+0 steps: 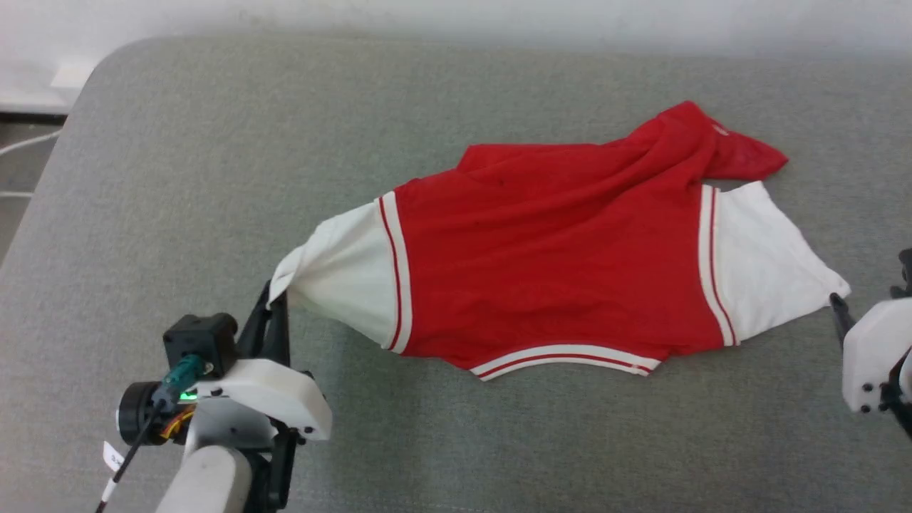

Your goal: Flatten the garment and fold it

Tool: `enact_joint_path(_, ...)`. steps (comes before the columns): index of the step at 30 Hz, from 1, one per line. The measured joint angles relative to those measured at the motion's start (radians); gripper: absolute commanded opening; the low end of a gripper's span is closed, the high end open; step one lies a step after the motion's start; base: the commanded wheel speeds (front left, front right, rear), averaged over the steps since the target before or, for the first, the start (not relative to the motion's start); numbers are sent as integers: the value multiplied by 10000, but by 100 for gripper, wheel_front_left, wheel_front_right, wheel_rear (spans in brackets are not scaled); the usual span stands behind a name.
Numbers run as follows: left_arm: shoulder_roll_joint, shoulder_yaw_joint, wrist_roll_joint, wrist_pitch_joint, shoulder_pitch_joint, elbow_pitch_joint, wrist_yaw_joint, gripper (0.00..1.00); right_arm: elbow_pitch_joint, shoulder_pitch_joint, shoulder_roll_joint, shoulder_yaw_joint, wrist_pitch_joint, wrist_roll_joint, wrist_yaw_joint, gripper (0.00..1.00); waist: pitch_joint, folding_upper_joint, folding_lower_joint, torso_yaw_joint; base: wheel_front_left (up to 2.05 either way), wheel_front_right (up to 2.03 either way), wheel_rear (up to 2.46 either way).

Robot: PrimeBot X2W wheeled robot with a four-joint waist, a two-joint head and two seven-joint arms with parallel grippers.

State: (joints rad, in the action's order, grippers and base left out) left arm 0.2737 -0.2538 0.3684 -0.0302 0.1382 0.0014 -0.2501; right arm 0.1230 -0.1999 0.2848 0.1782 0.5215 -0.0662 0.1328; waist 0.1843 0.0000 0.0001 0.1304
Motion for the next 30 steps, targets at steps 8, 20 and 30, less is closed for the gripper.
enact_joint_path(8,-251,-380,-12,-2,199,-40,21,0,1553,-1285,1093,-560,1120,384,0,100,552,0,0,570,0,0,0)
enact_joint_path(20,-372,-617,-12,46,474,136,98,0,3160,-1723,1429,-897,938,-759,-88,0,992,0,-2,1099,0,0,0)
enact_joint_path(30,157,-194,472,125,473,-297,571,0,2092,-1733,1519,-1310,-1231,-1862,-73,0,195,0,-1,700,0,0,0)
